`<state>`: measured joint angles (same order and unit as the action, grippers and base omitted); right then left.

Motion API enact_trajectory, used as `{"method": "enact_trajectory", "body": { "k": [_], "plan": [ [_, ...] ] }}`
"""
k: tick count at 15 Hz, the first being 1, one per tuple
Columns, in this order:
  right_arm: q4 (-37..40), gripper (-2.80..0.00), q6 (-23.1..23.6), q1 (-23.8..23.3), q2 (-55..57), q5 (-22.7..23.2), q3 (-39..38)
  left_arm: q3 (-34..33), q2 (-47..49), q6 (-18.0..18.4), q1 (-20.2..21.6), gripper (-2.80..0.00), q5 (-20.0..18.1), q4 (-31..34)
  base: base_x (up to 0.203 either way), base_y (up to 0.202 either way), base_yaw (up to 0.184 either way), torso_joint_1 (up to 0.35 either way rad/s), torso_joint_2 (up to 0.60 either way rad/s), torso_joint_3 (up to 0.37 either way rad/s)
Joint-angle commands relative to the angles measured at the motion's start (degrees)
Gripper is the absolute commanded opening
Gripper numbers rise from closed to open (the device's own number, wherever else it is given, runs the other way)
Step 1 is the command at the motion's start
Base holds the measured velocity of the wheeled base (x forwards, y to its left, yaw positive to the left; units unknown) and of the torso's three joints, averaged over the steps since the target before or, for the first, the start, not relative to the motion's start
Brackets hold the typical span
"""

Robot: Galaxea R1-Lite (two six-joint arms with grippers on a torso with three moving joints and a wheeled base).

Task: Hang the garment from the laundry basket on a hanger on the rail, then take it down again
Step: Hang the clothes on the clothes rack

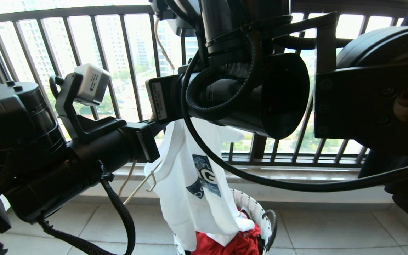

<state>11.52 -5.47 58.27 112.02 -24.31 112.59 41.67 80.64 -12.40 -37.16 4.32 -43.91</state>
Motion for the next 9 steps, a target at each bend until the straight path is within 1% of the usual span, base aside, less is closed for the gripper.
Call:
{"method": "enact_trajectory", "body": {
  "k": [1, 8, 9],
  "plan": [
    [0.1, -2.80, -0.1, -0.2, 0.5, -0.2, 0.0, 0.1, -0.1, -0.2, 0.0, -2.80, 0.0, -0.3, 0.000, 0.000, 0.000, 0.000, 0.00, 0.000],
    [0.2, -2.80, -0.1, -1.0, 0.5, -0.6, -0.1, 0.3, -0.3, -0.9, 0.0, -2.80, 0.1, -0.4, 0.000, 0.000, 0.000, 0.000, 0.00, 0.000],
    [0.2, -2.80, -0.1, -1.0, 0.5, -0.8, -0.1, 0.3, -0.2, -0.9, 0.1, -2.80, 0.1, -1.3, 0.000, 0.000, 0.000, 0.000, 0.00, 0.000]
  ]
}}
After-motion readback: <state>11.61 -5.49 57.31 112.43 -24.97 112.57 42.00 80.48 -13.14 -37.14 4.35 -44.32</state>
